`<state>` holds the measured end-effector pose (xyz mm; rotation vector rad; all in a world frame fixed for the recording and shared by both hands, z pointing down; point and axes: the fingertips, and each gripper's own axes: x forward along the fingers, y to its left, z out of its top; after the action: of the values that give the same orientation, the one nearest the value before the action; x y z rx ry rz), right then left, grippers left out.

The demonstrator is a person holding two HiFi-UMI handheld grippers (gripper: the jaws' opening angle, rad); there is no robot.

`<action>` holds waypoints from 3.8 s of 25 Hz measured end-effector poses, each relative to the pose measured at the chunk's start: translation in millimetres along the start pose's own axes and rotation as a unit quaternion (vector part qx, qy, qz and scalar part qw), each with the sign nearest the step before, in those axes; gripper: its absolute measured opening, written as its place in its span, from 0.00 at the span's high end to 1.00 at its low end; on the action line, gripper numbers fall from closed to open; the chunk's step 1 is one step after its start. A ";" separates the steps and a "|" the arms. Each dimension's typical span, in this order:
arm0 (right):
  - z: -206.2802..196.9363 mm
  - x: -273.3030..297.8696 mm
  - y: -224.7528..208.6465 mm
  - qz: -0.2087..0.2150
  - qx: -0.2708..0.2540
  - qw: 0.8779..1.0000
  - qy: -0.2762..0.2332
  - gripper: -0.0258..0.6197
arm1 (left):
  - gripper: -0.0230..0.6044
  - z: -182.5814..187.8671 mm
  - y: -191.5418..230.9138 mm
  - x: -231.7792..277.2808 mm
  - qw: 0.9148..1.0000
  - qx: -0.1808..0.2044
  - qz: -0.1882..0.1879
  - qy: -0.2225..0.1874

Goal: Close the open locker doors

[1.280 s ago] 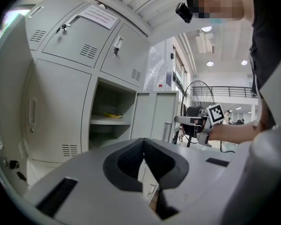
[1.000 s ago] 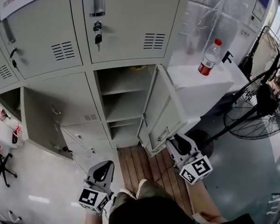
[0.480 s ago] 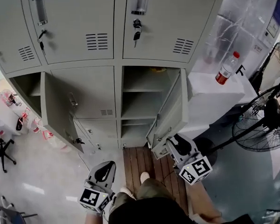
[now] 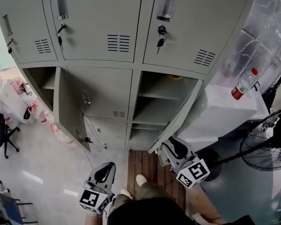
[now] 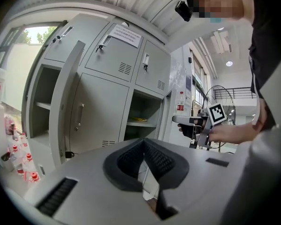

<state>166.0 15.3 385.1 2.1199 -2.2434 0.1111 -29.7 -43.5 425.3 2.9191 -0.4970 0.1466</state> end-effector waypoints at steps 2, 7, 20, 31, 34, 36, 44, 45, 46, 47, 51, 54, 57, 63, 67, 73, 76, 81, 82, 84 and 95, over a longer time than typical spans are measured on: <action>0.7 10.4 1.5 0.013 -0.003 1.000 -0.001 0.74 | 0.95 2.2 3.3 0.7 1.000 -0.002 0.007 0.001; 4.0 35.2 2.5 0.043 -0.004 0.999 -0.005 0.74 | 0.95 7.8 11.1 4.2 1.000 -0.009 0.028 0.004; 10.2 102.2 -5.5 0.120 0.000 0.993 -0.015 0.74 | 0.95 9.9 36.8 14.8 0.995 -0.008 0.099 0.003; 9.3 147.6 -19.8 0.178 0.007 0.984 -0.015 0.74 | 0.95 8.7 47.7 26.0 0.986 -0.018 0.165 0.002; 8.7 158.8 -24.4 0.194 0.007 0.981 -0.017 0.74 | 0.95 7.2 49.1 29.6 0.983 -0.019 0.182 0.000; 8.4 165.2 -27.5 0.203 0.007 0.979 -0.019 0.74 | 0.95 7.0 49.4 32.3 0.981 -0.026 0.194 0.001; 11.8 187.2 -37.6 0.225 0.004 0.974 -0.017 0.74 | 0.95 6.2 55.6 44.2 0.974 -0.036 0.224 -0.004; 11.7 189.4 -39.0 0.226 0.004 0.974 -0.017 0.74 | 0.95 6.6 56.1 45.8 0.973 -0.036 0.226 -0.005; 11.5 191.4 -40.4 0.227 0.004 0.974 -0.016 0.74 | 0.95 6.9 56.7 47.1 0.973 -0.036 0.228 -0.007; 11.1 193.2 -41.9 0.228 0.004 0.974 -0.016 0.75 | 0.95 7.3 57.2 48.1 0.973 -0.036 0.229 -0.008; 10.7 199.3 -47.3 0.228 0.013 0.974 -0.016 0.75 | 0.95 5.2 59.8 47.7 0.971 -0.035 0.235 -0.014; 13.5 202.1 -51.6 0.224 0.028 0.974 -0.017 0.75 | 0.95 5.4 60.4 45.8 0.970 -0.038 0.238 -0.011; 14.7 202.7 -51.2 0.221 0.027 0.975 -0.017 0.75 | 0.95 4.6 62.1 42.8 0.971 -0.032 0.239 -0.013; 16.8 195.6 -45.5 0.214 0.024 0.976 -0.018 0.75 | 0.95 3.5 61.0 38.1 0.973 -0.034 0.227 -0.011; 14.7 185.0 -42.0 0.201 0.023 0.979 -0.016 0.75 | 0.95 5.0 59.1 35.5 0.976 -0.036 0.214 -0.004; 7.4 158.2 -39.2 0.167 0.023 0.986 -0.008 0.75 | 0.95 -0.3 54.9 33.2 0.985 -0.029 0.172 0.000; 1.7 141.3 -38.9 0.148 0.024 0.989 -0.002 0.75 | 0.95 0.0 49.9 34.0 0.988 -0.029 0.150 0.007; -13.8 102.8 -45.0 0.100 0.032 0.994 0.011 0.75 | 0.95 -4.6 37.0 40.5 0.994 -0.031 0.105 0.026; -17.7 94.2 -46.8 0.088 0.034 0.995 0.014 0.75 | 0.95 -7.2 35.3 42.0 0.995 -0.028 0.095 0.028; -25.7 79.7 -50.4 0.071 0.038 0.997 0.020 0.75 | 0.95 -12.2 31.6 45.3 0.996 -0.020 0.081 0.032; -97.8 -3.5 -81.1 -0.045 0.069 0.994 0.068 0.75 | 0.95 -35.3 -9.6 78.5 0.996 -0.004 -0.029 0.081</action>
<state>246.2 22.9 483.5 2.2022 -2.1168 0.4040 44.9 -52.9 468.3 2.8790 -0.3856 0.3688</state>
